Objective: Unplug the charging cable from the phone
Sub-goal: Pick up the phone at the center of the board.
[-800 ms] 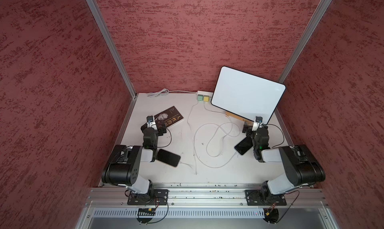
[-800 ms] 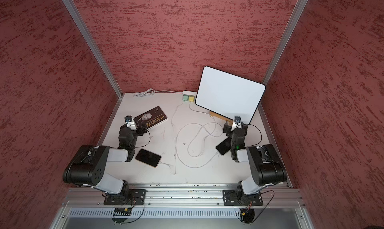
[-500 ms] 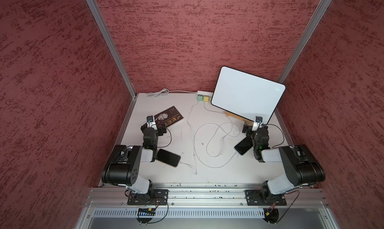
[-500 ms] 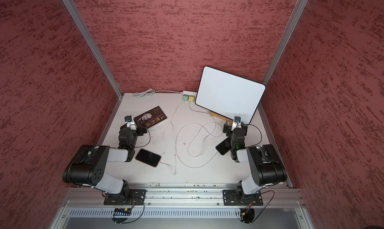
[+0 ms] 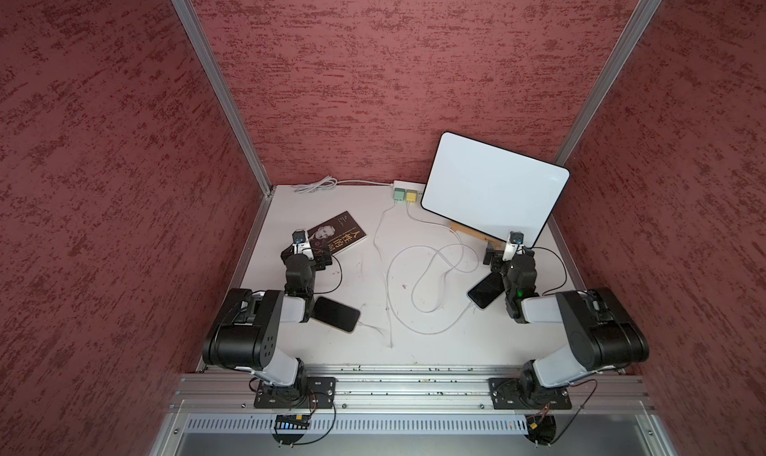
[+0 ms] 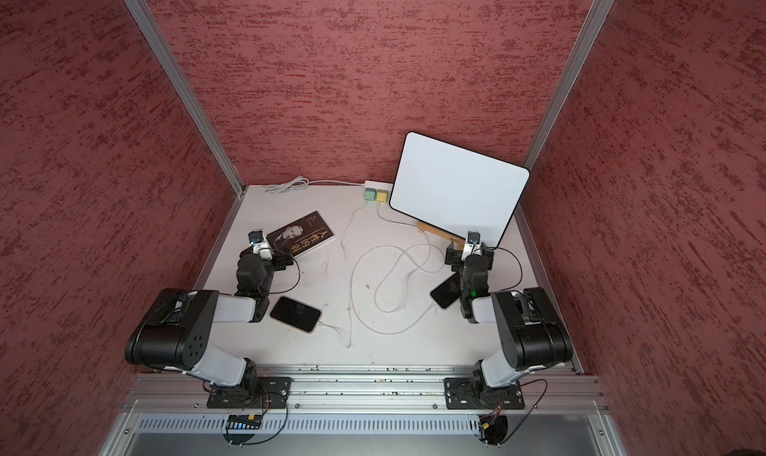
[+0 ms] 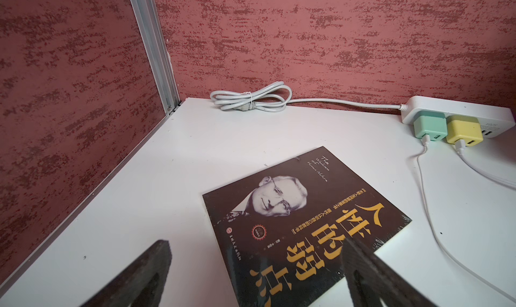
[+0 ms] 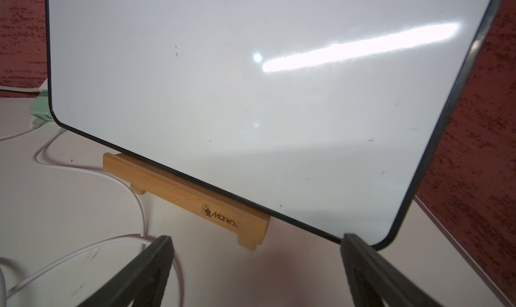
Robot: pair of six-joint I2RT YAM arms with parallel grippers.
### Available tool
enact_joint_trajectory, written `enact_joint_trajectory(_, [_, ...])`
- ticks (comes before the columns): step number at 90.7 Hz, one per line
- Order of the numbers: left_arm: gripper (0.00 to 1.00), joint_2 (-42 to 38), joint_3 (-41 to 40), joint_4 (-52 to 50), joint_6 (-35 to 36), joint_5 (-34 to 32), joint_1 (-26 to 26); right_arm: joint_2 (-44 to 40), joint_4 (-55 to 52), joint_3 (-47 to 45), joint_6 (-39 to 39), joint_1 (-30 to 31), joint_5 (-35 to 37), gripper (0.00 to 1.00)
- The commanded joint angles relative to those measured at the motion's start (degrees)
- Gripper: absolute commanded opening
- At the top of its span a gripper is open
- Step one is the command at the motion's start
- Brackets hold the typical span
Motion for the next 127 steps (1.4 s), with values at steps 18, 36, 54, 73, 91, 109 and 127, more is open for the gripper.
enact_joint_trajectory(18, [1.00,-0.2,0.9,-2.2,-1.4,3.8,2.6,0.1,-0.3,0.5,0.6,-0.3,-0.7,0.99])
enact_joint_trajectory(36, [1.00,-0.4,0.8,-2.2,-2.1,5.1,3.6,0.1,-0.4,0.5,0.6,-0.3,-0.7,0.99])
enact_joint_trajectory(54, [1.00,-7.5,5.3,-15.9,-2.1,5.2,3.8,-3.5,-0.1,-1.3,0.2,-0.3,-0.5,0.99])
enact_joint_trajectory(73, [1.00,-16.4,13.7,-34.8,-14.8,8.4,8.1,-17.6,-25.2,8.5,5.2,-0.1,2.9,0.99])
enact_joint_trajectory(91, [1.00,-14.2,22.7,-44.4,-44.5,35.4,21.6,-24.9,-57.8,23.4,27.7,-1.3,-2.2,0.99])
enact_joint_trajectory(109, [1.00,-17.5,31.7,-63.4,-35.1,27.3,14.3,-25.5,-66.3,28.2,26.5,-1.4,-12.1,0.99])
enact_joint_trajectory(127, [1.00,-19.7,33.0,-73.2,-32.5,20.4,7.3,-27.3,-75.5,30.8,29.3,-1.2,-14.8,0.99])
